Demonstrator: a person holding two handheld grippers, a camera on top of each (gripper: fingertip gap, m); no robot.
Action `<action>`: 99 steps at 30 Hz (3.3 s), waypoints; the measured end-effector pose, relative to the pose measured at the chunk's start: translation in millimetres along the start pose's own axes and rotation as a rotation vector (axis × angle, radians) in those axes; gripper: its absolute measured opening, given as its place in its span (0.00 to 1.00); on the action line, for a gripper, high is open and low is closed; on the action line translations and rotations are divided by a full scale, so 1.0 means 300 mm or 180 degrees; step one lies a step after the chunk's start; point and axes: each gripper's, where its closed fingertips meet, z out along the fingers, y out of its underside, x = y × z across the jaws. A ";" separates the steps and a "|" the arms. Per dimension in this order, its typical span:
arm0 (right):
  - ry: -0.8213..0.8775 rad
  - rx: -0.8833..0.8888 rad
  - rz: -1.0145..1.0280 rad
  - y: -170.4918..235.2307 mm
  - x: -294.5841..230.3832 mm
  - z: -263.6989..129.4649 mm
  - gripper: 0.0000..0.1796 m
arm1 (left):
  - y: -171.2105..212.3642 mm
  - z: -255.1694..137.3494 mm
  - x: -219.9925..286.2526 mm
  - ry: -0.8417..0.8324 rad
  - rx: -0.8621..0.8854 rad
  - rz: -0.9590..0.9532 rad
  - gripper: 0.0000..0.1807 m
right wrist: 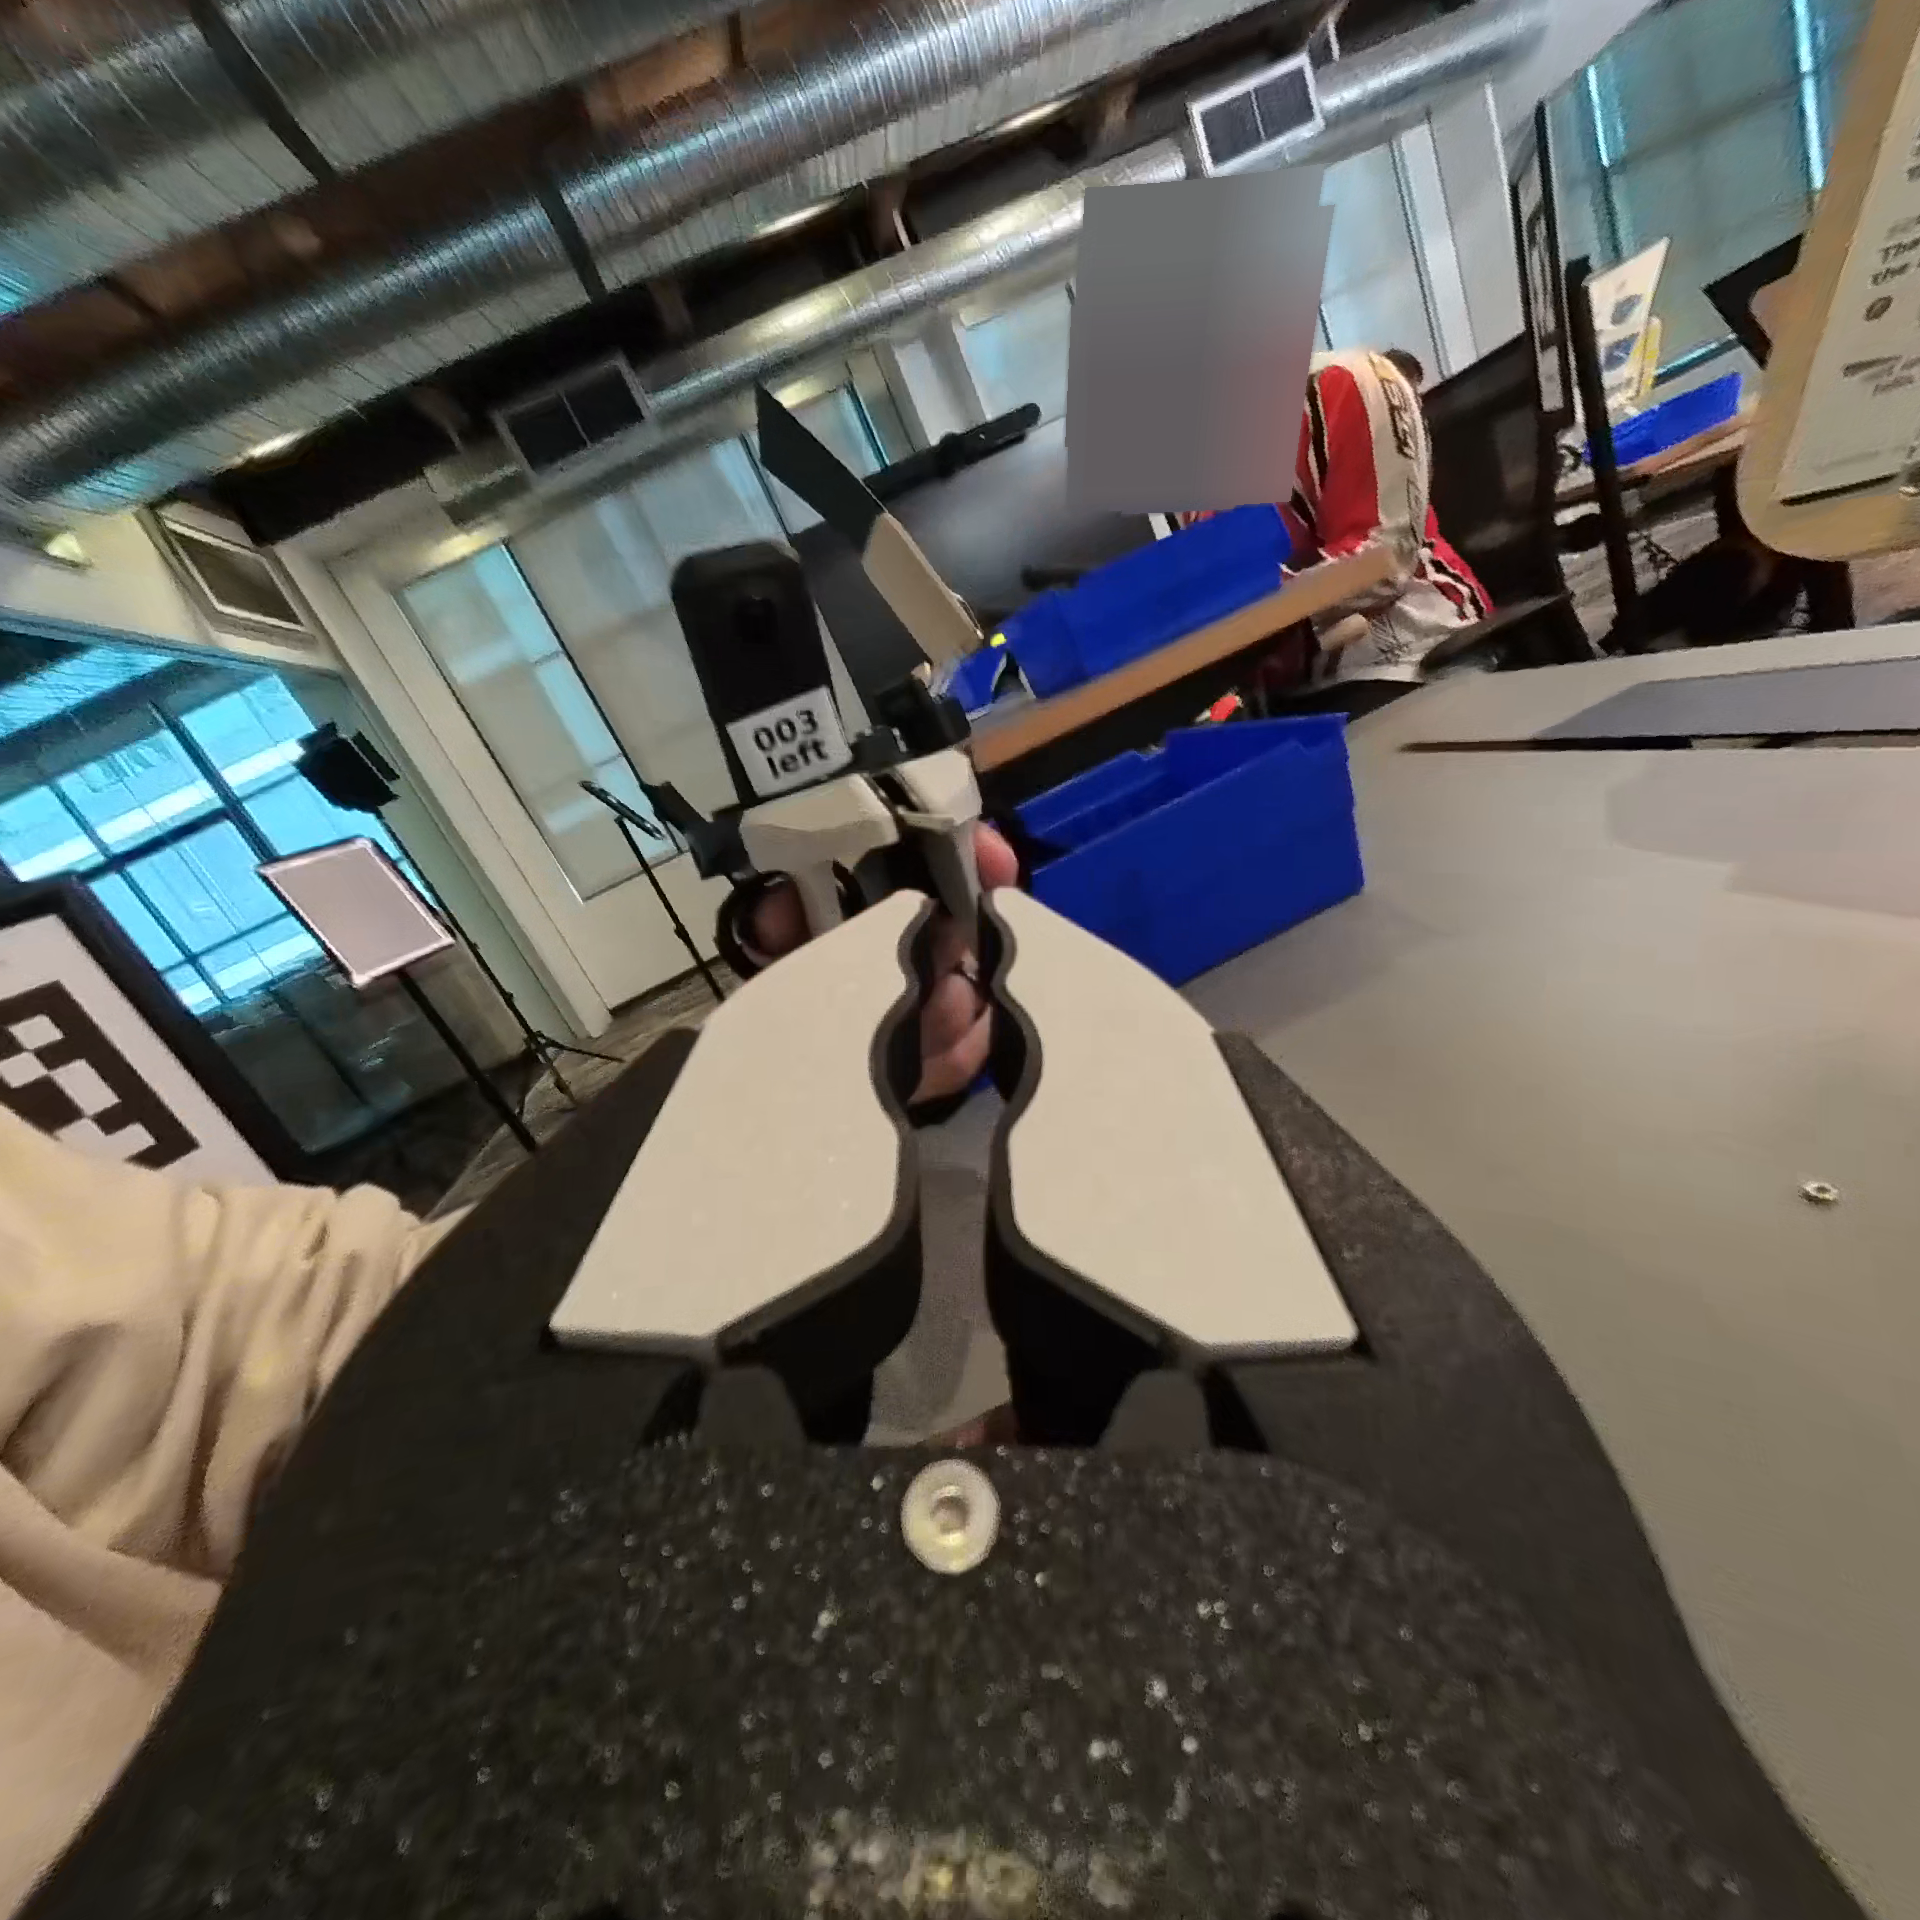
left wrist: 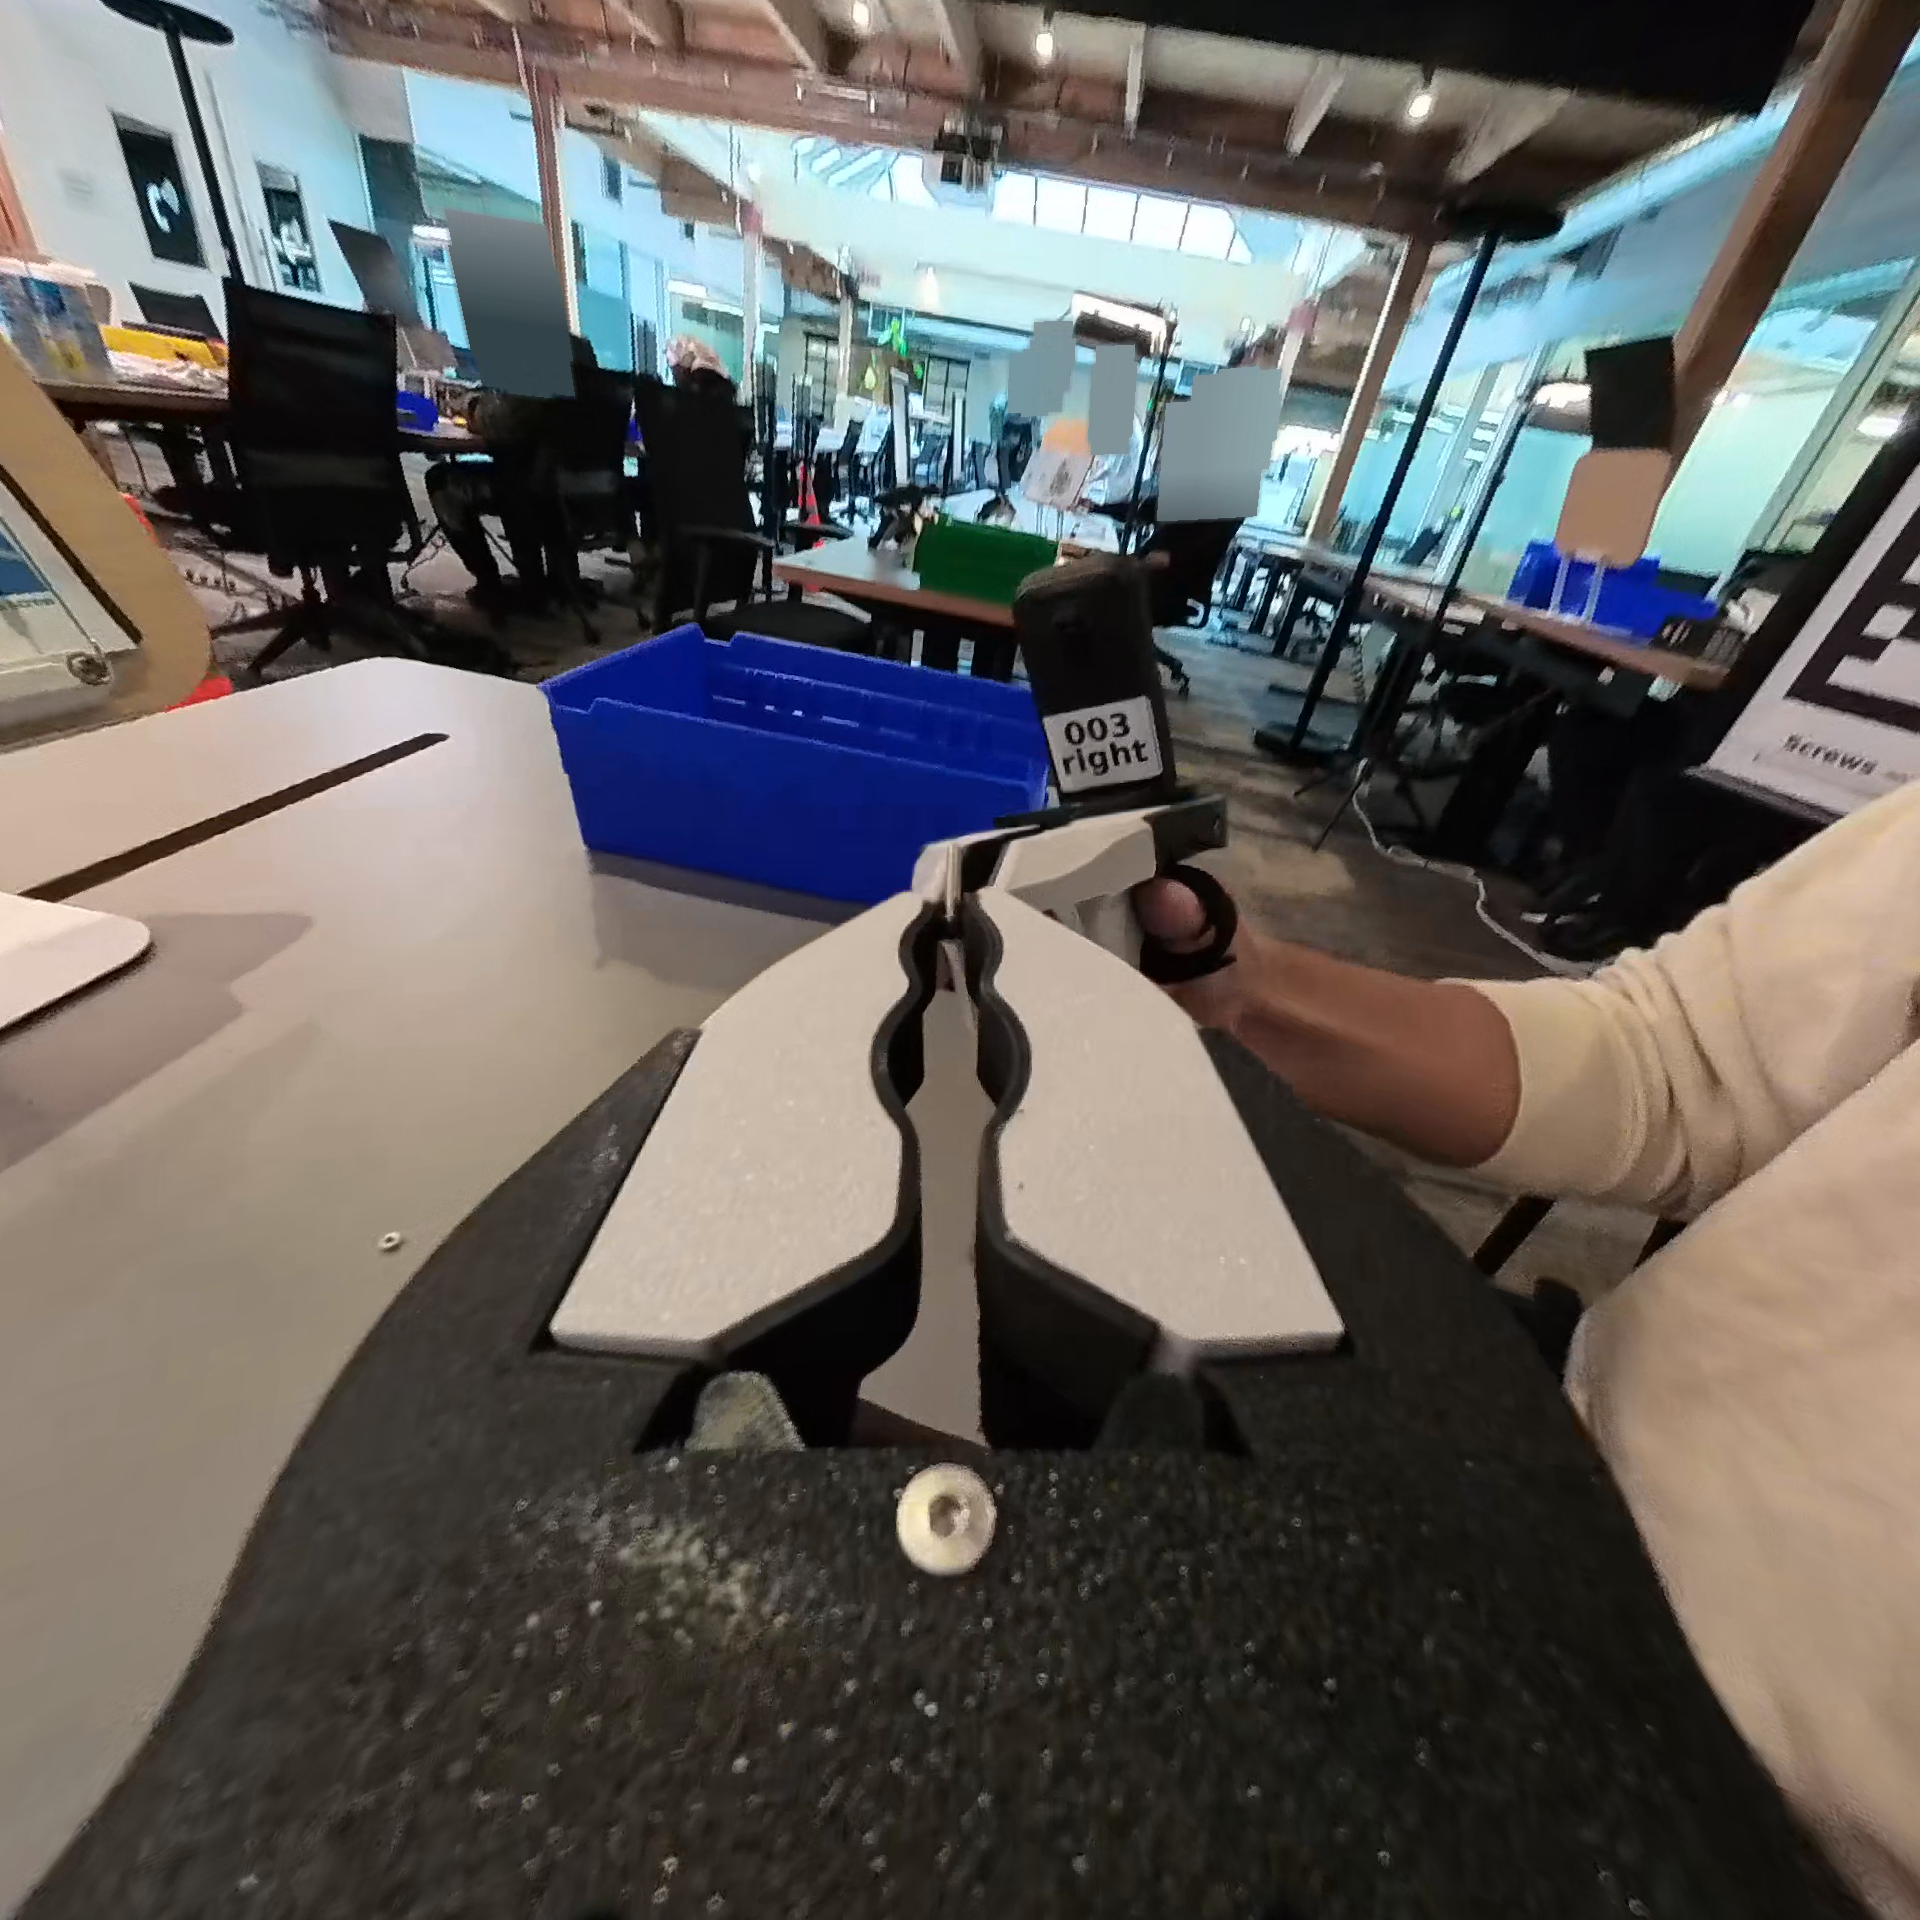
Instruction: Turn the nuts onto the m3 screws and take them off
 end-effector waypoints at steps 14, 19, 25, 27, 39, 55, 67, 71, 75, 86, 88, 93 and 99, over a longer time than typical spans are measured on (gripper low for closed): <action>-0.0067 0.0017 -0.0216 -0.037 -0.034 0.004 0.00 | 0.040 0.039 0.032 0.0136 0.0035 -0.0112 0.02; -0.0090 -0.0065 -0.0254 -0.037 -0.038 0.013 0.00 | 0.063 0.049 0.040 0.0134 -0.0091 -0.0059 0.02; -0.0111 -0.0200 -0.0331 -0.029 -0.046 0.030 0.00 | 0.083 0.057 0.039 0.0094 -0.0252 0.0025 0.02; -0.0087 -0.0224 -0.0381 -0.032 -0.042 0.030 0.00 | 0.083 0.056 0.038 0.0086 -0.0252 0.0038 0.02; 0.1566 -0.2321 -0.1022 0.124 0.339 -0.240 0.27 | 0.227 -0.080 -0.152 -0.1064 -0.0323 0.0195 0.02; 0.1530 -0.3257 -0.1326 0.263 0.688 0.005 0.13 | 0.187 -0.151 -0.205 -0.1520 -0.0020 0.0297 0.02; 0.1494 -0.3311 -0.1214 0.290 0.740 0.030 0.11 | 0.163 -0.161 -0.205 -0.1388 0.0122 0.0058 0.02; 0.1450 -0.3291 -0.1176 0.303 0.739 0.034 0.08 | 0.173 -0.151 -0.201 -0.1378 0.0051 0.0096 0.02; 0.1416 -0.3240 -0.1220 0.306 0.734 0.031 0.03 | 0.183 -0.145 -0.200 -0.1379 -0.0002 0.0110 0.02; 0.0932 -0.2671 -0.1270 0.169 0.584 0.032 0.00 | 0.225 -0.147 -0.229 -0.1409 -0.0253 -0.0018 0.02; 0.0863 -0.2760 -0.1357 0.181 0.544 0.031 0.01 | 0.222 -0.166 -0.241 -0.1415 -0.0255 -0.0058 0.02; 0.0607 -0.3095 -0.1693 0.311 0.447 0.096 0.08 | 0.135 -0.257 -0.222 -0.1324 0.0111 -0.0288 0.02; 0.0704 -0.3295 -0.1744 0.392 0.526 0.148 0.10 | 0.088 -0.250 -0.172 -0.1358 0.0109 -0.0053 0.02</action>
